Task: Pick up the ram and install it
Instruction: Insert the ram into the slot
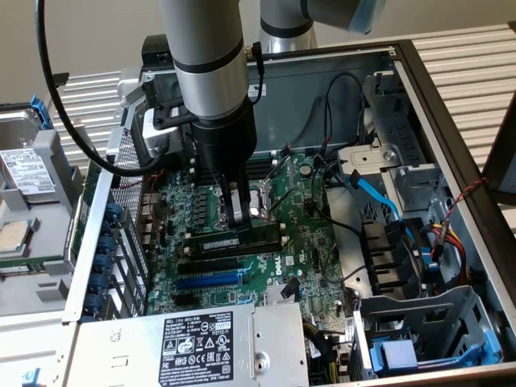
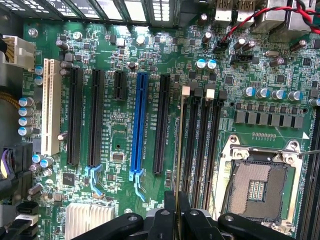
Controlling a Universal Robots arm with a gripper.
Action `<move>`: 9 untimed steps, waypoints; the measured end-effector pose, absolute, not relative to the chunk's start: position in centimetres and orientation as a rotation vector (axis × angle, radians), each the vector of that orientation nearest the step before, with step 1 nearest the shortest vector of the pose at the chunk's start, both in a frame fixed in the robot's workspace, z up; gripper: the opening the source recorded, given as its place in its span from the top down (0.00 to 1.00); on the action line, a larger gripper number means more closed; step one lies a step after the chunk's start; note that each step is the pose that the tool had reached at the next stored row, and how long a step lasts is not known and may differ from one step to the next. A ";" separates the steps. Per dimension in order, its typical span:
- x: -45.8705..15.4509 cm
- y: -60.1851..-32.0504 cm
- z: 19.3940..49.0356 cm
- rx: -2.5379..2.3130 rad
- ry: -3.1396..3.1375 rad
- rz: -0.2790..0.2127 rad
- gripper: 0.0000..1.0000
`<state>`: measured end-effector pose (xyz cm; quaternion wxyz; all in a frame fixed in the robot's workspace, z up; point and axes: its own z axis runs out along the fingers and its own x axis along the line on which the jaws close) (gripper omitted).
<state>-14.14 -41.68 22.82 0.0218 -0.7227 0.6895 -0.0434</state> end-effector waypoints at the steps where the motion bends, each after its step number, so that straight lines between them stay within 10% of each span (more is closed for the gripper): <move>1: -14.1 -41.7 22.8 -2.240 2.136 -0.134 0.86; 9: -13.8 -41.7 24.0 -2.241 2.136 -0.136 0.86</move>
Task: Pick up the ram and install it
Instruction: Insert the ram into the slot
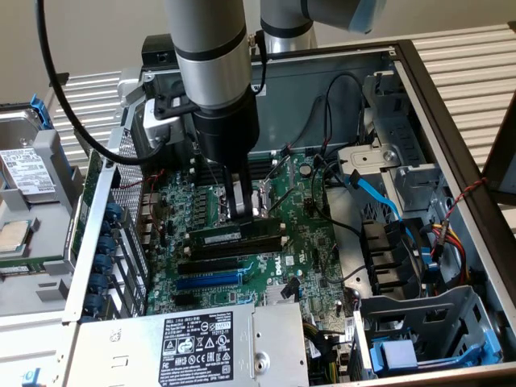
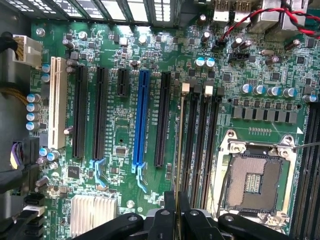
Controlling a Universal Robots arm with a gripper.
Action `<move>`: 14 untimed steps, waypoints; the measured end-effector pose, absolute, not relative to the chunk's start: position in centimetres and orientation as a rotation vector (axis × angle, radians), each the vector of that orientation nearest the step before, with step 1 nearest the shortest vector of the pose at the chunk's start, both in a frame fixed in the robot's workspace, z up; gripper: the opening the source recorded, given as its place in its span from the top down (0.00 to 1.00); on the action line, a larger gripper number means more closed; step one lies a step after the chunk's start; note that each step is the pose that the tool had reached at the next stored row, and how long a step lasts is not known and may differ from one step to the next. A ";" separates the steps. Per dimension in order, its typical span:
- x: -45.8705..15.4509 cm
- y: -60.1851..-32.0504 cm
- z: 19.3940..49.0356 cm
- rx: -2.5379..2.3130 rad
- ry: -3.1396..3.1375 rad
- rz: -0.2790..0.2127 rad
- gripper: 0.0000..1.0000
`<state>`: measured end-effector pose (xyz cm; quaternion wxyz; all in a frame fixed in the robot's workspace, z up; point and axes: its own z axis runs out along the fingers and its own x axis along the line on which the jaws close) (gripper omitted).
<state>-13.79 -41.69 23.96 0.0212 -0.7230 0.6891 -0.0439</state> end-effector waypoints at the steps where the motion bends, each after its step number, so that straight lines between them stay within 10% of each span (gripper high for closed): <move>1: -13.8 -41.7 24.0 -2.241 2.136 -0.136 0.86; 14: -13.7 -41.6 24.0 -2.186 2.191 -0.136 0.86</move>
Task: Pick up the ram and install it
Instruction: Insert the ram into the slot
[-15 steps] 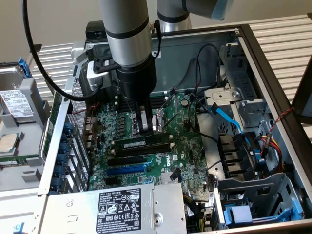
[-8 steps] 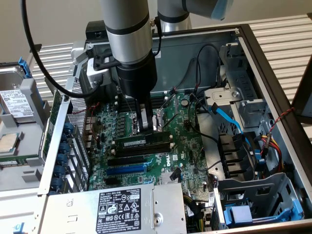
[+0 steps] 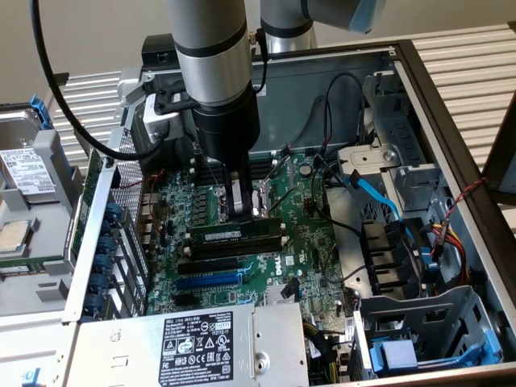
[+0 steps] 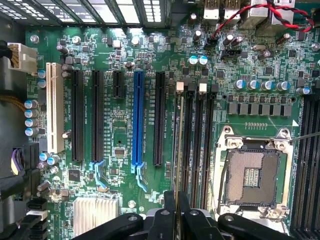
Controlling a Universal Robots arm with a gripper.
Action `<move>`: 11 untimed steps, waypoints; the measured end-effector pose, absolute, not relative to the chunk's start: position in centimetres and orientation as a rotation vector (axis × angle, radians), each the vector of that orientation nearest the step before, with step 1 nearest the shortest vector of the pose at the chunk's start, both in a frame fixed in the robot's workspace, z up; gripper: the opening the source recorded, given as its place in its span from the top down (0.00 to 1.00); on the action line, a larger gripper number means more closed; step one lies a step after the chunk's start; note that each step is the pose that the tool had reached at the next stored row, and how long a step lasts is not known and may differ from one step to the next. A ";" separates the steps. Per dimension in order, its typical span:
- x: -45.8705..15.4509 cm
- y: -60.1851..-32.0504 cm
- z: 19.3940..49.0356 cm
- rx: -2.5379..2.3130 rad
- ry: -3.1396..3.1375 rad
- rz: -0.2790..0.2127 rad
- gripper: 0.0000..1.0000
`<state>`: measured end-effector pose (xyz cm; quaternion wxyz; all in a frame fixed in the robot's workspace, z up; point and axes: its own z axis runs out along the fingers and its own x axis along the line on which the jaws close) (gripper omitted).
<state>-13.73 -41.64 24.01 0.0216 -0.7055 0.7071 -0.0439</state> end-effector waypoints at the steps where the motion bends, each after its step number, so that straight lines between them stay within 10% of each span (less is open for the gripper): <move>1: -13.7 -41.6 24.0 -2.186 2.191 -0.136 0.86; 11: -13.7 -41.5 23.9 -2.198 2.202 -0.114 0.86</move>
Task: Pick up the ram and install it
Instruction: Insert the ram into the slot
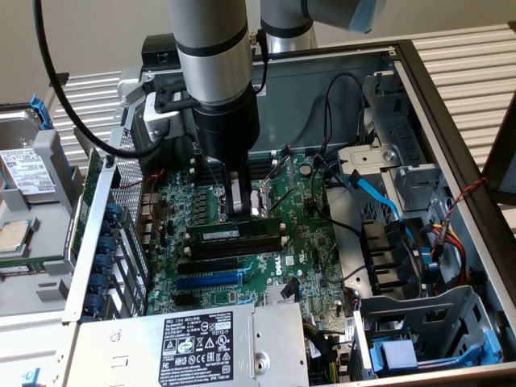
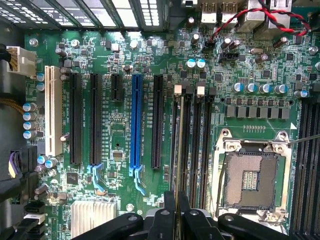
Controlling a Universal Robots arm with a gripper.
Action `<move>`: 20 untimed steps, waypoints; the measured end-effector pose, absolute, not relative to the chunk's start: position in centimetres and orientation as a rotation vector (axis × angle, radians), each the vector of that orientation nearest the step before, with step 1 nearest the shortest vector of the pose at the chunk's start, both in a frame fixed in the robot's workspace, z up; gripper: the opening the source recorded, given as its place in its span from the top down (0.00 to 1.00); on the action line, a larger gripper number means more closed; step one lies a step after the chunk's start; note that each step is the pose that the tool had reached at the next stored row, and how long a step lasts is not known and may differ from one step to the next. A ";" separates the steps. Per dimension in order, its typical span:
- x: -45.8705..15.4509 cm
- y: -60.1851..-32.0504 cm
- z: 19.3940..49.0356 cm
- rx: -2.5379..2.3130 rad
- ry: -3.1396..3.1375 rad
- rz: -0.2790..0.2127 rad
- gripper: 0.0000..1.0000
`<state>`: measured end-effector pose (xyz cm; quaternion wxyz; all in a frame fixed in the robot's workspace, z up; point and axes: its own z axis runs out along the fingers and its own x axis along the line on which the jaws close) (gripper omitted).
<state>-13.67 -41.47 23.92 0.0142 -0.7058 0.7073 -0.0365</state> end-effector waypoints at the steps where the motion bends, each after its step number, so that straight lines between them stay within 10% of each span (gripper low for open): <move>1: -13.6 -41.5 23.9 -2.200 2.204 -0.109 0.86; 20: -13.5 -41.2 23.5 -2.214 2.192 -0.107 0.86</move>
